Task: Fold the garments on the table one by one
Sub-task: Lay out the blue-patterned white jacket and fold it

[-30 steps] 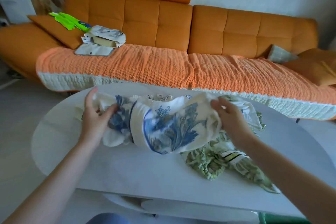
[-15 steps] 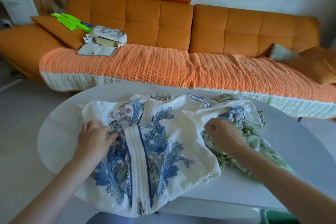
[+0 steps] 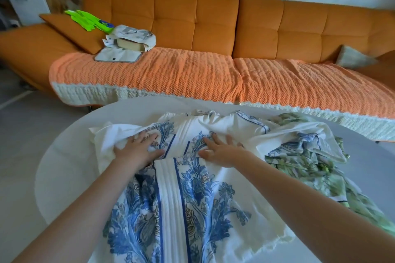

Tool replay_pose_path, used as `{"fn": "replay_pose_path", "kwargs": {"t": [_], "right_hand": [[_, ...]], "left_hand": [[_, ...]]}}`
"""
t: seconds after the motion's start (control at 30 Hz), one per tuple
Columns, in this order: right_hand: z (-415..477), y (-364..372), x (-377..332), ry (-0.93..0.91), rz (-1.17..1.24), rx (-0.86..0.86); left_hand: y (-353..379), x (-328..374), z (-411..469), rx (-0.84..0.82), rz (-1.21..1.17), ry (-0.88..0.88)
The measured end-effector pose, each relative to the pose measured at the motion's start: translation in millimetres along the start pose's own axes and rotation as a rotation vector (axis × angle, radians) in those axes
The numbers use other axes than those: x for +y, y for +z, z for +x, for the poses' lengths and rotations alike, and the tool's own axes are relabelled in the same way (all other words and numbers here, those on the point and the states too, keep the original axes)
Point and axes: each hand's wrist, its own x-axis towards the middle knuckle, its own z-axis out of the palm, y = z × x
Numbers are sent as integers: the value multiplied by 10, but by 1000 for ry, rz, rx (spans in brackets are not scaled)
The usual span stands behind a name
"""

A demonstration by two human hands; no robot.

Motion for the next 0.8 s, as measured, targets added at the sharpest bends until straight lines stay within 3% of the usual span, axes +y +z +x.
{"fn": "replay_pose_path", "kwargs": {"t": [0.27,0.4,0.5,0.57,0.6,0.67,0.7,0.73,0.8], "right_hand": [[592,-282,59,-72,-139,40],[817,-376,133,-80,-102,27],[811,-356,165,-95,-88,-3],[727,-363,179,-125,-79,-18],[662,-380,163,-149,-55,-1],[501,-388,42,-218,56,123],[398,-374,-76,-264,123,199],[302,-342,-229,-323,175,257],[139,-194,-591,-452,162,307]], "left_hand": [[-25,120,505,114,-43,-210],[-44,122,706,101,-88,-171],[-108,33,633,14,-197,-36],[-220,-69,489,142,-461,75],[-287,-149,412,324,-587,112],[-411,-377,321,736,-574,91],[-445,-524,307,837,-510,31],[-451,-667,298,833,-452,-66],[-400,-890,269,613,-473,-276]]}}
